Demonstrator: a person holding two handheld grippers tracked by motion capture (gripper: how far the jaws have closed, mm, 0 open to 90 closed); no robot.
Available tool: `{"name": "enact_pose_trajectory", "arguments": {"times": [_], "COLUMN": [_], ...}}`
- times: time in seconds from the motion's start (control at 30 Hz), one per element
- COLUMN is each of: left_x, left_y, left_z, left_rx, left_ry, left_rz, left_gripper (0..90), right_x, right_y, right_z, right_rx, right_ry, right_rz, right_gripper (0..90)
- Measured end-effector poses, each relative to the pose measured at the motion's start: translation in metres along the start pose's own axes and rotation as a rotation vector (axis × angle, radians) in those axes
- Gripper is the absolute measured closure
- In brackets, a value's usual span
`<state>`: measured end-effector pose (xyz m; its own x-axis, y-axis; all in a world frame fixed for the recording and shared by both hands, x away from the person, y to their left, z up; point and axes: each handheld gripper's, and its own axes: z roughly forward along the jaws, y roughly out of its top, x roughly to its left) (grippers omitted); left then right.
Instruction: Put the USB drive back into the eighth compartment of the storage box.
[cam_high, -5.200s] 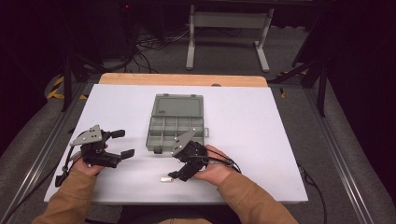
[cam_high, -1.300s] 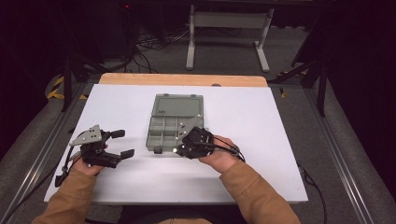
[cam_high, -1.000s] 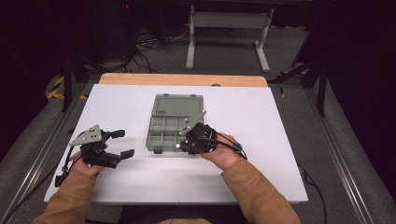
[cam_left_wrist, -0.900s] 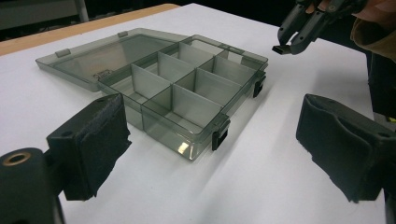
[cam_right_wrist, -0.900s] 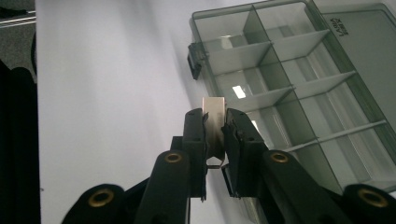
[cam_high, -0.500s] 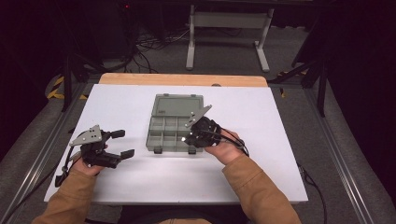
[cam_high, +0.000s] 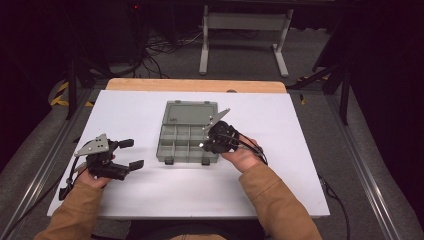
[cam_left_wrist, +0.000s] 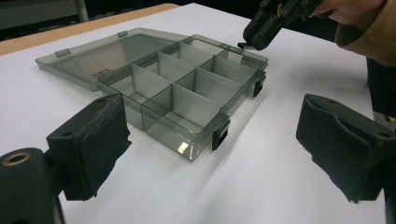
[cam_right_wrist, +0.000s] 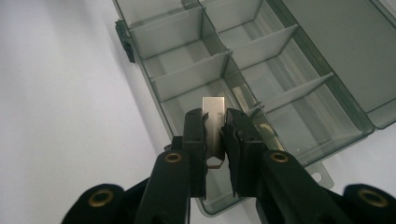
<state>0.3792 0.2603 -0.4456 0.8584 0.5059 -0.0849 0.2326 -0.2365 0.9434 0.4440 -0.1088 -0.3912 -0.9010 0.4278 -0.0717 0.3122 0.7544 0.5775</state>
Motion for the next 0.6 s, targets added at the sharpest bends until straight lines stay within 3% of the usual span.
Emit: {"name": "enact_pose_trajectory", "arguments": {"times": [0.6], "left_x": [0.000], "left_y": [0.000], "left_z": [0.000], "left_rx": [-0.001], "left_ry": [0.000], "left_rz": [-0.001], "left_gripper": [10.0], "right_x": [-0.013], "right_y": [-0.007], "right_z": [0.009], "right_rx": [0.058], "right_ry": [-0.039], "right_rz": [0.057], "right_gripper": [79.0]}}
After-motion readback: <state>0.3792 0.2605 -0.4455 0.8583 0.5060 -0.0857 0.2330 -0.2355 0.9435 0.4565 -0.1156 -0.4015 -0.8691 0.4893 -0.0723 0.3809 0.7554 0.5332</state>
